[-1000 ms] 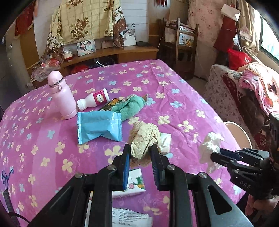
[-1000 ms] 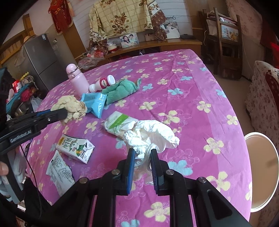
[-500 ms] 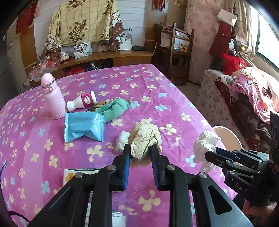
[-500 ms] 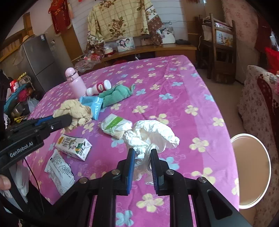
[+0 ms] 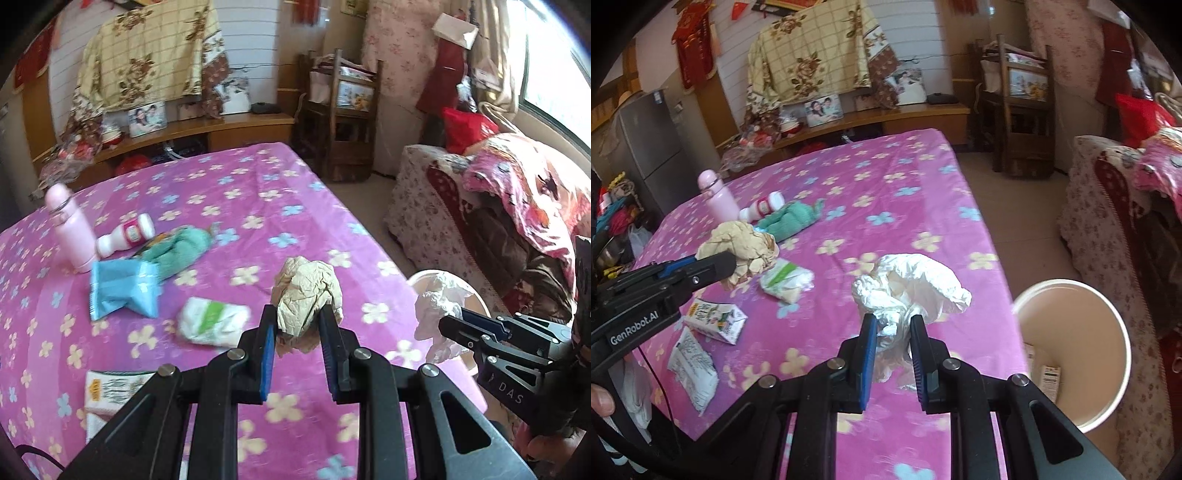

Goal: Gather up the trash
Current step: 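Carry the paper and tissue over the white bucket and open both grippers, then move both open grippers back over the table trash, then grasp the white printed sachet with the left gripper while the right gripper grasps the milk carton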

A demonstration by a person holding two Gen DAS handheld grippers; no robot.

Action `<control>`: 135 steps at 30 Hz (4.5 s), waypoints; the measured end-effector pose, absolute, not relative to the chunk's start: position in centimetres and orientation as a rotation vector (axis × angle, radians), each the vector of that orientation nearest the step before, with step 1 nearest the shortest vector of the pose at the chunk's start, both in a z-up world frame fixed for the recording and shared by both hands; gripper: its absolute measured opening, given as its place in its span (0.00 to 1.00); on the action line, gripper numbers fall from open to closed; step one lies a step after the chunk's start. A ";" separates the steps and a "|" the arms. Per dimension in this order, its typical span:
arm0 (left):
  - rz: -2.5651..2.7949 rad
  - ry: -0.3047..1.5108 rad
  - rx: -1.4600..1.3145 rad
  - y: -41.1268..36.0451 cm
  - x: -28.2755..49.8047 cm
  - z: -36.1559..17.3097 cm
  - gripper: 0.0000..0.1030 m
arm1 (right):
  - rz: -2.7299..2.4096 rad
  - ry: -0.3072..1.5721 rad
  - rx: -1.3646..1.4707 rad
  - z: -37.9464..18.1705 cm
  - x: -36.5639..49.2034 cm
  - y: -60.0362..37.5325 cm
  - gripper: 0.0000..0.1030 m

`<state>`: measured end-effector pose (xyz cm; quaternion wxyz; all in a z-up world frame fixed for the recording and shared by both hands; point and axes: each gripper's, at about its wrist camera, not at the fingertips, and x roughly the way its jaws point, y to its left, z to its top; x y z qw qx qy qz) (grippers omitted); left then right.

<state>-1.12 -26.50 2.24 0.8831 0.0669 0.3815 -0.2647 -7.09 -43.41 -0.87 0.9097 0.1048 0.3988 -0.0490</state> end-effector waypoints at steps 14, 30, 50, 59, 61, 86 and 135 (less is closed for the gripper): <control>-0.715 0.841 0.218 -37.7 -3.1 0.3 0.23 | -0.320 0.858 0.288 -2.7 -12.4 -54.5 0.20; -0.871 0.904 0.223 -46.4 -3.2 -3.2 0.25 | -0.440 0.933 0.381 -8.0 -14.3 -61.7 0.20; -0.809 0.917 0.190 -44.7 -2.0 -4.1 0.73 | -0.440 0.959 0.475 -10.8 -13.7 -63.2 0.23; -0.780 0.893 0.171 -42.0 -2.0 -2.7 0.74 | -0.398 0.915 0.415 -7.7 -13.0 -59.6 0.24; -0.775 0.886 0.159 -41.2 -2.0 -2.3 0.74 | -0.392 0.908 0.407 -7.2 -12.9 -58.9 0.24; -0.627 0.833 0.114 -30.4 -1.5 -0.3 0.81 | -0.291 0.860 0.313 -3.4 -10.4 -50.8 0.85; -0.090 1.083 -0.173 7.9 -5.0 -5.0 0.82 | 0.368 0.978 0.062 -3.9 1.7 -24.0 0.85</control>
